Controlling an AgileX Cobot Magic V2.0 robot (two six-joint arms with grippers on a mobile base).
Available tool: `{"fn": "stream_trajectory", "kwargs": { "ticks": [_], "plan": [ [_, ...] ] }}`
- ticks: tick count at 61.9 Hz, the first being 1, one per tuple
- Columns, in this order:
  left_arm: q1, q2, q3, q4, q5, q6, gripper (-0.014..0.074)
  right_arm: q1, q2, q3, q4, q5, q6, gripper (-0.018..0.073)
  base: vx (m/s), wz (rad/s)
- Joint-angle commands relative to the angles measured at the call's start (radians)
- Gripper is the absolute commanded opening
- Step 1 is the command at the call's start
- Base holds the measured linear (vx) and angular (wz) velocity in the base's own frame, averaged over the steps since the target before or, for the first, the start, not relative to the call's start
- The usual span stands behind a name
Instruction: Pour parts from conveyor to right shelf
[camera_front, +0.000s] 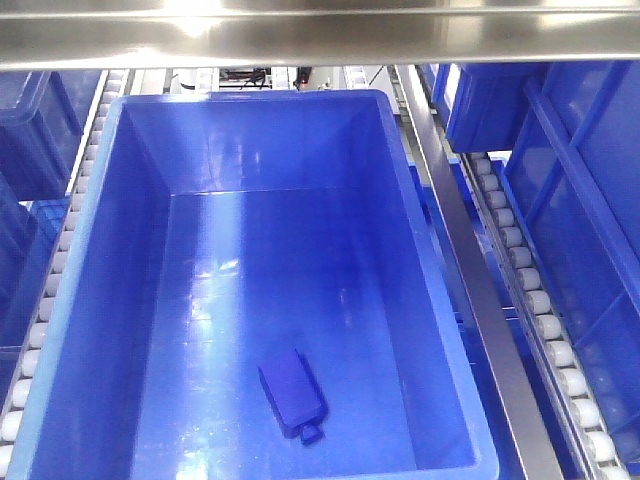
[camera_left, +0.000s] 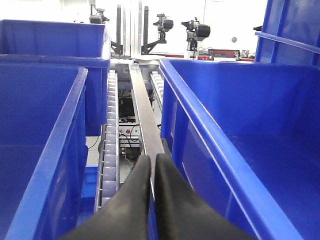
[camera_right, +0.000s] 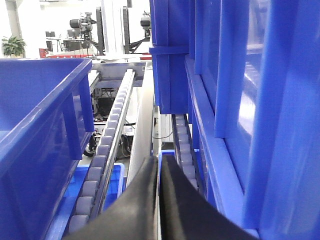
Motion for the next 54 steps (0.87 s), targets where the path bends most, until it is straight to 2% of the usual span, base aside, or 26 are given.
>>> {"fn": "stream_trajectory", "kwargs": {
  "ticks": [1,54],
  "plan": [
    [-0.008,-0.012,0.032,-0.003,-0.077,-0.008,-0.0006,-0.005,-0.018,0.021,-0.01,-0.083,-0.013,-0.001,0.0,0.0],
    [-0.008,-0.012,0.032,-0.003,-0.077,-0.008,-0.0006,-0.005,-0.018,0.021,-0.01,-0.082,-0.012,-0.001,0.0,0.0]
  ]
}}
